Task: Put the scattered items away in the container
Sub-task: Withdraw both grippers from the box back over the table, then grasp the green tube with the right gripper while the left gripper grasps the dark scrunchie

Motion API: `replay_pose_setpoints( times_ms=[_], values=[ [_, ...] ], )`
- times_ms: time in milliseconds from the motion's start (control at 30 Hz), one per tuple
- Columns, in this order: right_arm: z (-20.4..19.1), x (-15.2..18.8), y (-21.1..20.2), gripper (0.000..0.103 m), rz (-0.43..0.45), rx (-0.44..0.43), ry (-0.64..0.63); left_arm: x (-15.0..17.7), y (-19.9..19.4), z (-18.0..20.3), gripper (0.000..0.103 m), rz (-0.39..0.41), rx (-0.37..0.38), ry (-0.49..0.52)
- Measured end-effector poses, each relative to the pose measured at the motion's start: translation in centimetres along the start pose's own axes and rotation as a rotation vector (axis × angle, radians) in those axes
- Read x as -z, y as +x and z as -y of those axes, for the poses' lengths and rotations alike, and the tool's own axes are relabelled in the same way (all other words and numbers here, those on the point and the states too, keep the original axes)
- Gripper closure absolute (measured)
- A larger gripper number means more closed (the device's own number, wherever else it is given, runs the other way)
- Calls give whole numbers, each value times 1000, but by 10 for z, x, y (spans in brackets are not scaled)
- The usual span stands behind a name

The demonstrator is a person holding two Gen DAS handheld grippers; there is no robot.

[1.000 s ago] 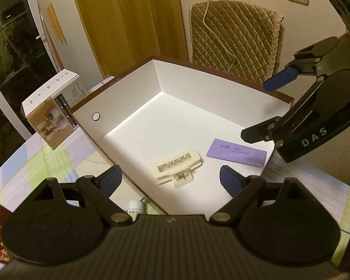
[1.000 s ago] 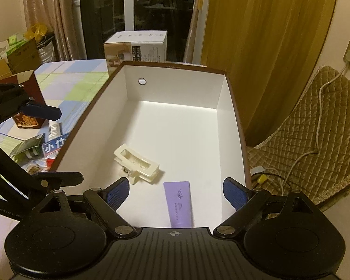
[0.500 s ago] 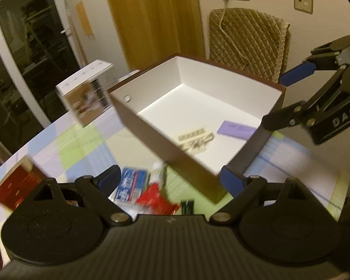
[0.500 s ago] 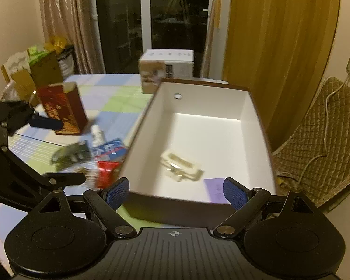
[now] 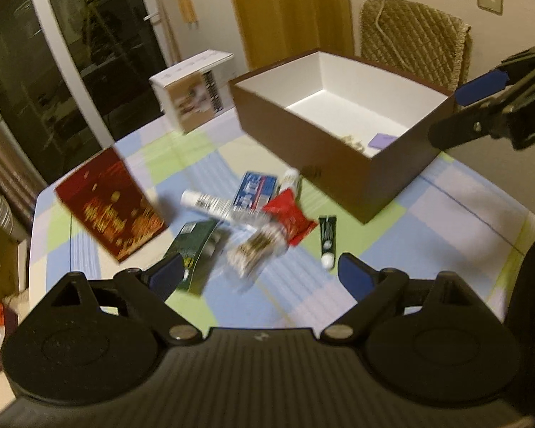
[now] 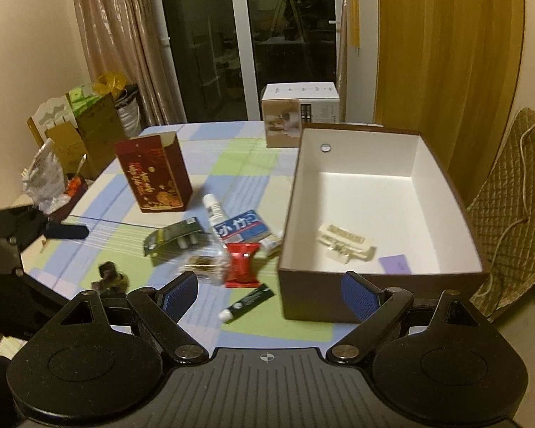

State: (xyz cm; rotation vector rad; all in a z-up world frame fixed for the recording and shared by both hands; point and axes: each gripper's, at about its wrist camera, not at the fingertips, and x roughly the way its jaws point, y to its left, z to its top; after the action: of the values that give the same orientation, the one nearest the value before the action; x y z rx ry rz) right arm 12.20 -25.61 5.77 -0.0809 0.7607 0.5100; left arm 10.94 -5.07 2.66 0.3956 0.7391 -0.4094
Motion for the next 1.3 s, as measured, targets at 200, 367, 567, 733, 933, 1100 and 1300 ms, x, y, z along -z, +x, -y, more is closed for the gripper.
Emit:
replay_pose_setpoints(
  times_ms=[200, 367, 567, 733, 933, 1100, 1300],
  values=[
    [-20, 17, 11, 10, -5, -11, 12, 19, -2, -5, 12, -16, -19, -19],
    [-29, 30, 29, 11, -21, 3, 33, 27, 4, -9, 12, -19, -34, -23],
    [-33, 47, 63, 36, -53, 9, 56, 40, 17, -21, 12, -26, -49, -33],
    [-35, 60, 101, 38, -104, 18, 87, 50, 28, -33, 12, -35, -55, -65],
    [-40, 66, 135, 53, -124, 39, 95, 55, 41, -44, 12, -32, -54, -72],
    [-42, 66, 159, 53, -135, 73, 113, 58, 50, -52, 13, -31, -50, -92],
    [-41, 66, 182, 53, -145, 120, 128, 61, 55, -59, 13, -23, -52, -114]
  ],
)
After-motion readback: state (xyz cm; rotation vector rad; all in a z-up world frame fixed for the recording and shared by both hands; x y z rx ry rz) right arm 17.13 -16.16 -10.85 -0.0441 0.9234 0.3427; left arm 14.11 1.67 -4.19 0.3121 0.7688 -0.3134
